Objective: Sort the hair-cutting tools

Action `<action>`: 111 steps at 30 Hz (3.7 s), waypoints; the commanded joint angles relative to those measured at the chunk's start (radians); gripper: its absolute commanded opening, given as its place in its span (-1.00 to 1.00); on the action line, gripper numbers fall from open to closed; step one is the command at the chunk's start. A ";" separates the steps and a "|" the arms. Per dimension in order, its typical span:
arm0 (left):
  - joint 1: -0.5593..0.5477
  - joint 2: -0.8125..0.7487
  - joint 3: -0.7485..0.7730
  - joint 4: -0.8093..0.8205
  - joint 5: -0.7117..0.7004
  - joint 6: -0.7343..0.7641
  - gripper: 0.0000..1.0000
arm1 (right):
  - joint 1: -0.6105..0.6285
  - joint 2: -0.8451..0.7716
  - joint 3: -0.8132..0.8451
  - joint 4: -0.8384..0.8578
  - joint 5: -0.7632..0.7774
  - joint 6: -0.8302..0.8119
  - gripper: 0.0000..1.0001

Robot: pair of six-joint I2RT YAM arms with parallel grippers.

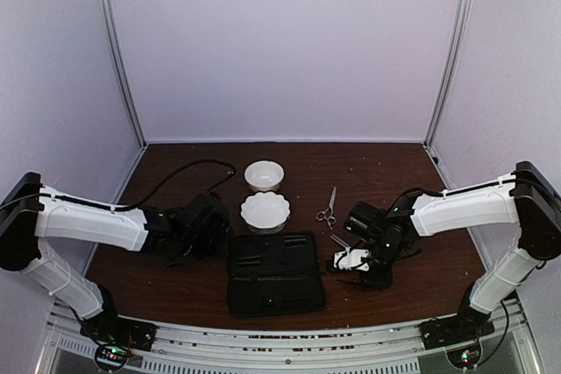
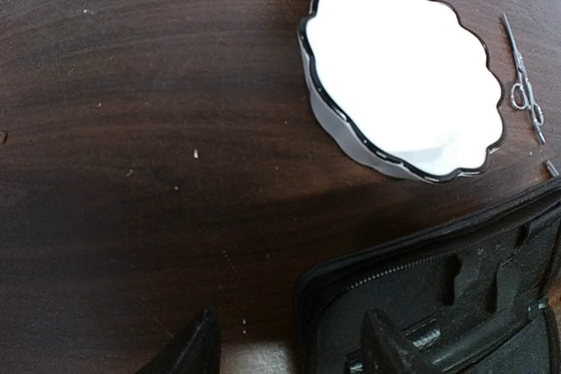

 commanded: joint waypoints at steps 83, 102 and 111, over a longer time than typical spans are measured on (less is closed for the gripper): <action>0.018 -0.126 0.058 -0.325 -0.038 0.063 0.06 | 0.017 0.158 0.569 -0.350 -0.118 -0.031 -1.00; 0.148 -0.194 -0.200 -0.060 0.234 0.089 -0.06 | 0.138 0.609 0.991 -0.633 -0.050 -0.001 -1.00; 0.149 -0.140 -0.250 0.088 0.351 0.087 -0.28 | 0.170 0.721 1.132 -0.706 -0.062 0.002 -1.00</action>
